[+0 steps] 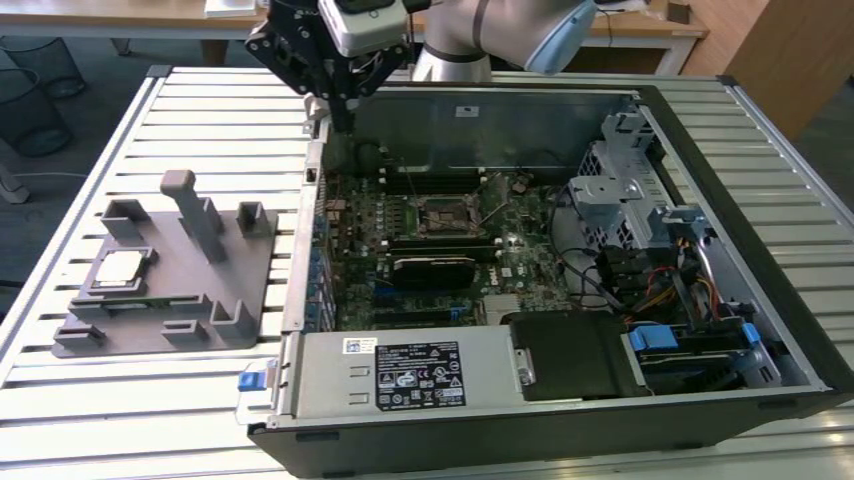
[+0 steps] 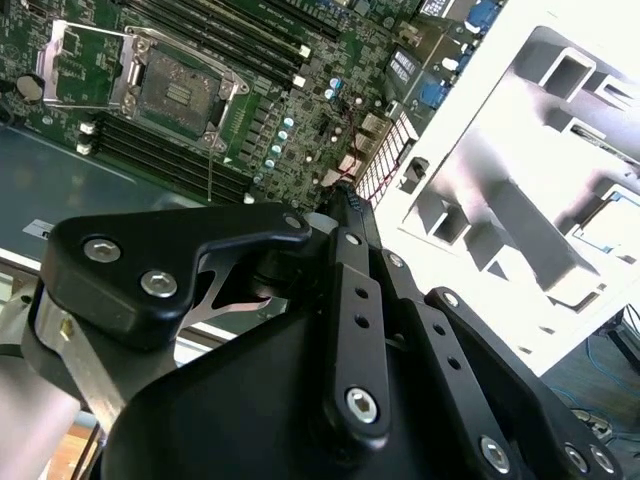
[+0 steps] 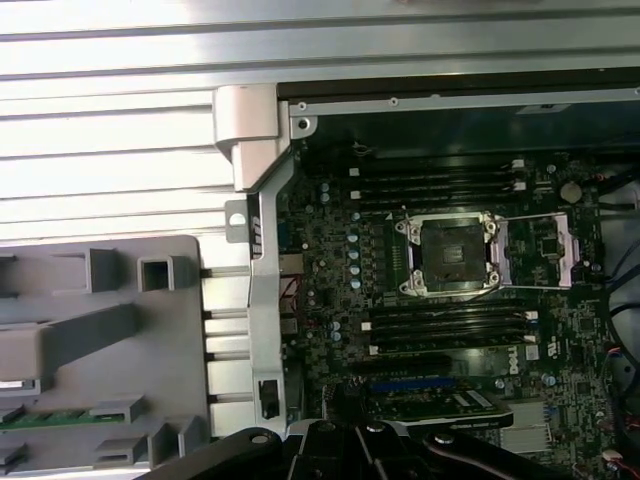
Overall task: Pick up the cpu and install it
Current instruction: 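Reach for the cpu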
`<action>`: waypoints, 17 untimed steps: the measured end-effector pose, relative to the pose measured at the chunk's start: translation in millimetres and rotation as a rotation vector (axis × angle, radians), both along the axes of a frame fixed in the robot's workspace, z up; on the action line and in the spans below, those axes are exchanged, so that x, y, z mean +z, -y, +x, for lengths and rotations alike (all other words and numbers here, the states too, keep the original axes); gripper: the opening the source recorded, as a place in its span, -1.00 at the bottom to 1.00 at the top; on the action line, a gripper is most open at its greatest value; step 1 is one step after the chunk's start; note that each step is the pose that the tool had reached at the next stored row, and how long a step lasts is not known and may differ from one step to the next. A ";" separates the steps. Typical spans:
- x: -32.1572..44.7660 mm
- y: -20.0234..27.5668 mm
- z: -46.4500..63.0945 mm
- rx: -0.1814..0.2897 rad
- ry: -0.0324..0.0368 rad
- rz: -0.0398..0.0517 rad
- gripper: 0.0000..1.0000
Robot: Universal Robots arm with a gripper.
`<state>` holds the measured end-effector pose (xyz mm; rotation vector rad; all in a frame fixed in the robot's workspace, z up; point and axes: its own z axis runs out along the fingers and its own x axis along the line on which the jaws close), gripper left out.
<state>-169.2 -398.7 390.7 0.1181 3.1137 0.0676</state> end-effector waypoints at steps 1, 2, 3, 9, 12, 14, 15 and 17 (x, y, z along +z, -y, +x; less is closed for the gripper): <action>0.0 0.0 -0.4 0.000 -0.0001 -0.0001 -0.79; -0.1 0.0 -0.8 0.000 -0.0002 0.0000 -0.79; -0.2 0.0 -1.3 0.000 -0.0002 0.0000 -0.79; -0.6 0.0 -3.2 0.000 -0.0013 -0.0001 -0.79; -0.8 0.0 -3.9 0.000 -0.0019 -0.0001 -0.79; -1.0 0.0 -4.3 0.000 -0.0020 -0.0001 -0.79; -1.1 0.0 -4.6 0.000 -0.0021 0.0000 -0.79; -1.2 0.0 -5.0 0.000 -0.0023 0.0000 -0.79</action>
